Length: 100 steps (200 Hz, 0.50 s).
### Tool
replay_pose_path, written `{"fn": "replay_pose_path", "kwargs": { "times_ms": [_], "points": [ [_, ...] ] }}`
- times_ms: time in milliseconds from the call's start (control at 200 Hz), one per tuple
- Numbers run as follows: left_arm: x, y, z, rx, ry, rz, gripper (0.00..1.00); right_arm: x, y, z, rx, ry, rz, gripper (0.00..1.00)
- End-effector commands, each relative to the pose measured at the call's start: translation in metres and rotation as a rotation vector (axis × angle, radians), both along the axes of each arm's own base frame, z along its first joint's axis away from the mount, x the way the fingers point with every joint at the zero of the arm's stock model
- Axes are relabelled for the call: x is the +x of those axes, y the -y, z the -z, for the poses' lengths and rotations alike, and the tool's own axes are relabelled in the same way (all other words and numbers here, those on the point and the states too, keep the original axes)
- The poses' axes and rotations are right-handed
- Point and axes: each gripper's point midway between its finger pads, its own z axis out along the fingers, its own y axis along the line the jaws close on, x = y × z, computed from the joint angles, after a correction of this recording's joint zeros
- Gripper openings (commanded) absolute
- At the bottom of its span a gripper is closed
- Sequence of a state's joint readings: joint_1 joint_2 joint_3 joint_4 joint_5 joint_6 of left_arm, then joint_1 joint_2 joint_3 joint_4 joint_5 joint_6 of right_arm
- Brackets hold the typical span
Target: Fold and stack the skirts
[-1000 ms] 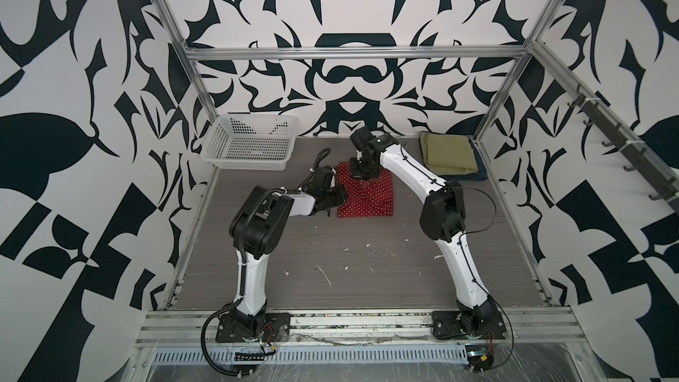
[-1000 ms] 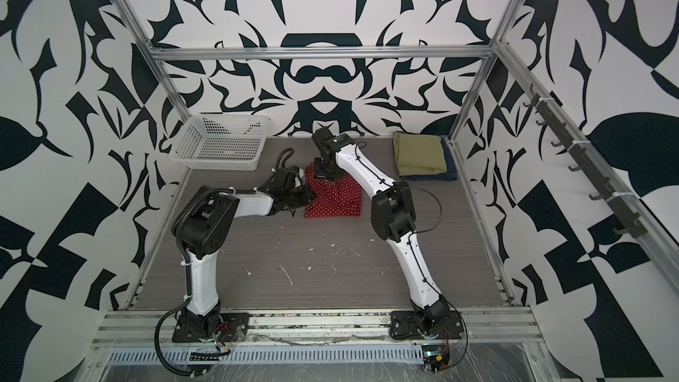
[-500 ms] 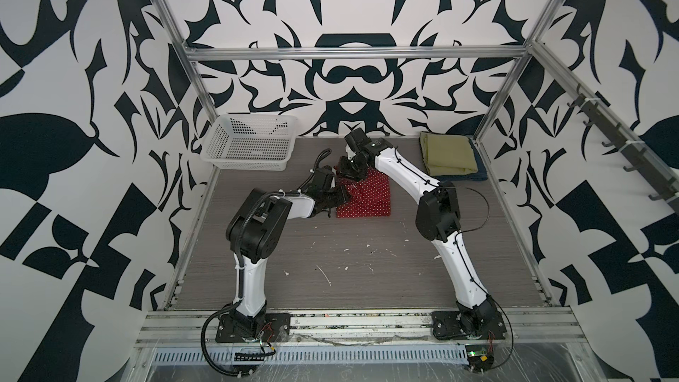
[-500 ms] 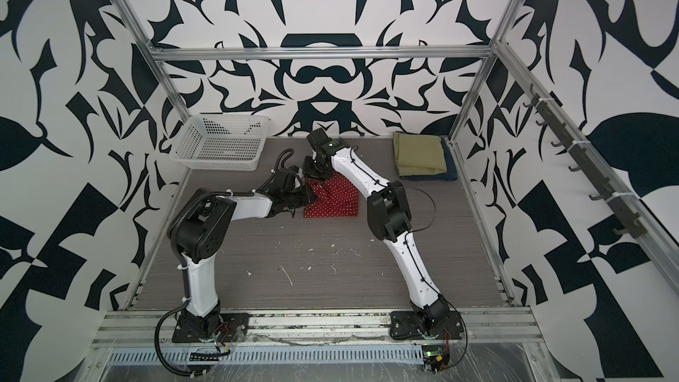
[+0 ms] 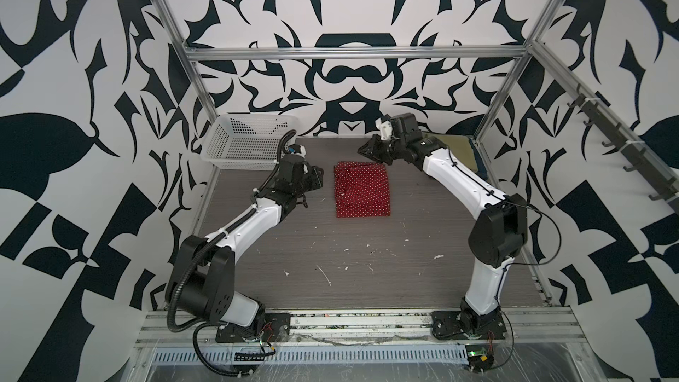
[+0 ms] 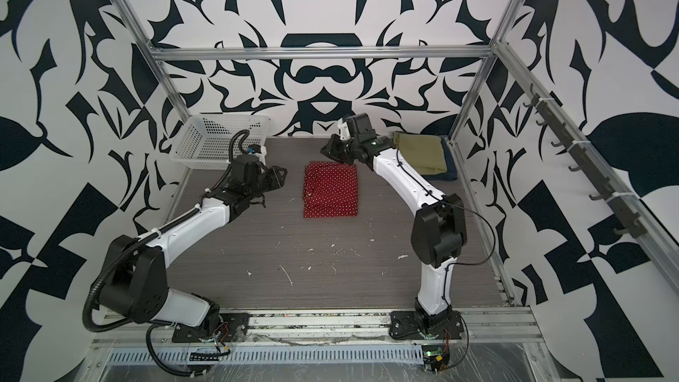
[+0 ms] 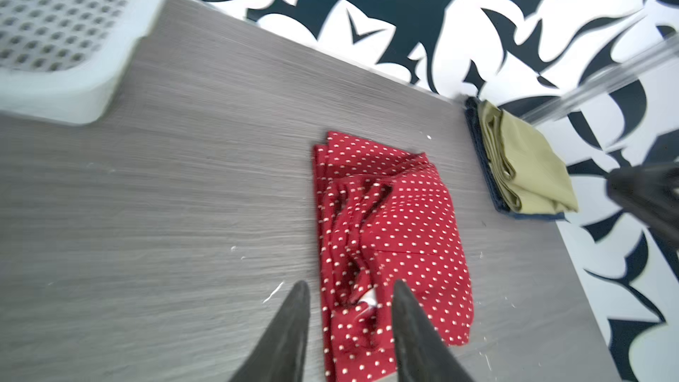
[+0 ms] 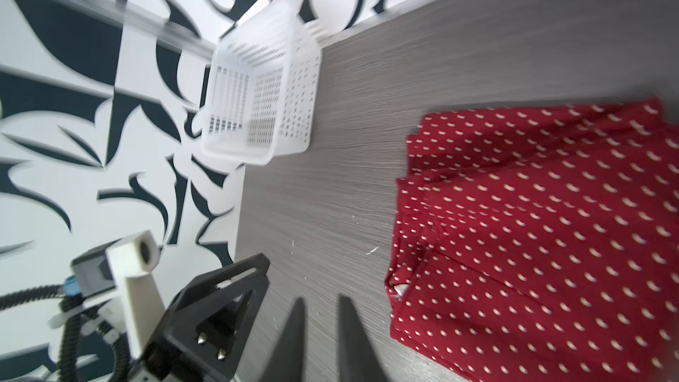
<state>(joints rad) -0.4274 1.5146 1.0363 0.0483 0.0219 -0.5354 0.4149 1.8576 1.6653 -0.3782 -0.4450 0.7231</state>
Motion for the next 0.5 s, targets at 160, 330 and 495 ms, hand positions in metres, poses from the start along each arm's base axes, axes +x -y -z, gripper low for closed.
{"fn": "replay_pose_path", "kwargs": {
  "times_ms": [160, 330, 495],
  "points": [
    [-0.011, 0.103, 0.041, -0.016, -0.082, 0.33, 0.16, -0.025, 0.027, 0.097, -0.096, -0.096, -0.007, 0.06],
    [-0.009, 0.106, 0.104, -0.054, -0.185, 0.327, 0.09, -0.027, 0.039, 0.137, -0.103, -0.122, -0.006, 0.05],
    [-0.018, 0.08, 0.168, -0.044, -0.307, 0.257, 0.05, -0.037, 0.056, 0.179, -0.158, -0.188, 0.008, 0.04]
  ]
}}
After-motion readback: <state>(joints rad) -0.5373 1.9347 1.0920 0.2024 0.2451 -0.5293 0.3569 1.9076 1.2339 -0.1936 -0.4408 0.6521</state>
